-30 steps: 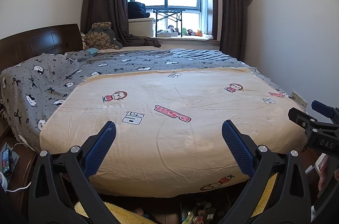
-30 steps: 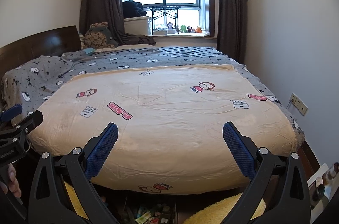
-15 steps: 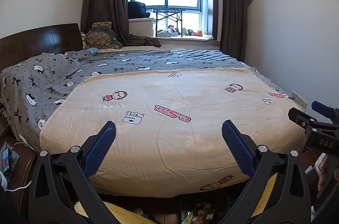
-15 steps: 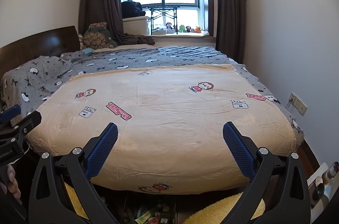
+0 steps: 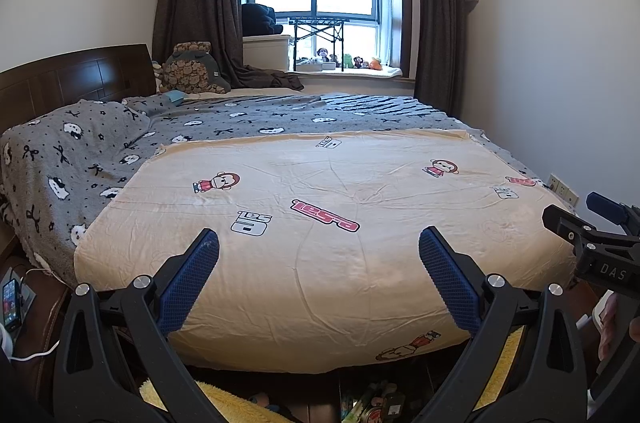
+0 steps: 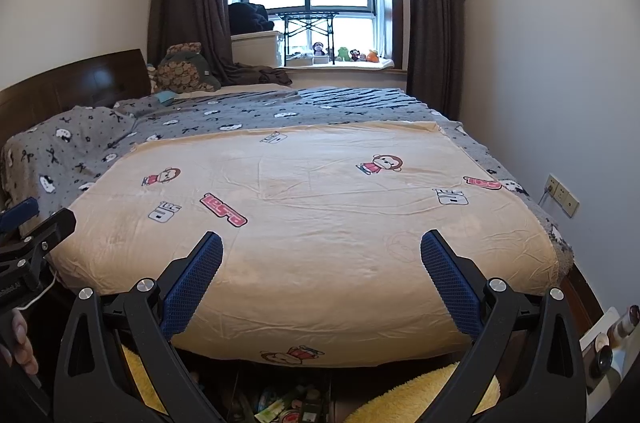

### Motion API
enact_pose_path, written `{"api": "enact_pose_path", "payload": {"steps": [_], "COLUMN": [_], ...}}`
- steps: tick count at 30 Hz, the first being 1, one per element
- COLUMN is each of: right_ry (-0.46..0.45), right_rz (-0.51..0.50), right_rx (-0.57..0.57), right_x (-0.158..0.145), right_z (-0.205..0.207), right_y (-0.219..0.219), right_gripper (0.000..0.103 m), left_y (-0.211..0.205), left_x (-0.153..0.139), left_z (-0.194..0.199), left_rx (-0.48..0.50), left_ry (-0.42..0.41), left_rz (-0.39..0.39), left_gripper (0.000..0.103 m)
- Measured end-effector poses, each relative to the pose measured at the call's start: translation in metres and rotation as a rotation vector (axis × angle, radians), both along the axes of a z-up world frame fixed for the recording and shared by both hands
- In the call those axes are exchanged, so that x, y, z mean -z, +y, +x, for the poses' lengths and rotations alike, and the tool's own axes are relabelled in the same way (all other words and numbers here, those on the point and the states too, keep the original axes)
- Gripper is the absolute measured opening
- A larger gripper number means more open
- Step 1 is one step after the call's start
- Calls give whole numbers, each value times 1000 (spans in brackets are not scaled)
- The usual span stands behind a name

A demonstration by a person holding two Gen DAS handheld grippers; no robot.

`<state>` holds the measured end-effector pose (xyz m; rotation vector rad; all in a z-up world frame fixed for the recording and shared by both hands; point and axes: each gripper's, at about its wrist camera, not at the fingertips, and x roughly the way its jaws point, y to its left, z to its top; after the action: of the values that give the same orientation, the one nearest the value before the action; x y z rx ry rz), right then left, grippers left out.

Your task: Collect trash

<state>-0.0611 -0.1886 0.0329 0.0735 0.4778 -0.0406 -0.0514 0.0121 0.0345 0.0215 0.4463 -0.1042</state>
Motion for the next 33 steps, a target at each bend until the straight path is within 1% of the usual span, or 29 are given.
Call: {"api": "enact_pose_path", "payload": {"steps": [20, 33], "right_ry": [2, 4], "right_rz": [1, 3], "right_rx": [1, 2], "right_x": [0, 1], "right_z": [1, 2], "right_y": [-2, -4], "right_gripper": [99, 99], "left_y": [-2, 0], "left_x": [0, 1], "left_z": [0, -1], "left_rx": [0, -13], "left_ry": [1, -4], "left_rz": [-1, -18], "left_gripper": [95, 95]}}
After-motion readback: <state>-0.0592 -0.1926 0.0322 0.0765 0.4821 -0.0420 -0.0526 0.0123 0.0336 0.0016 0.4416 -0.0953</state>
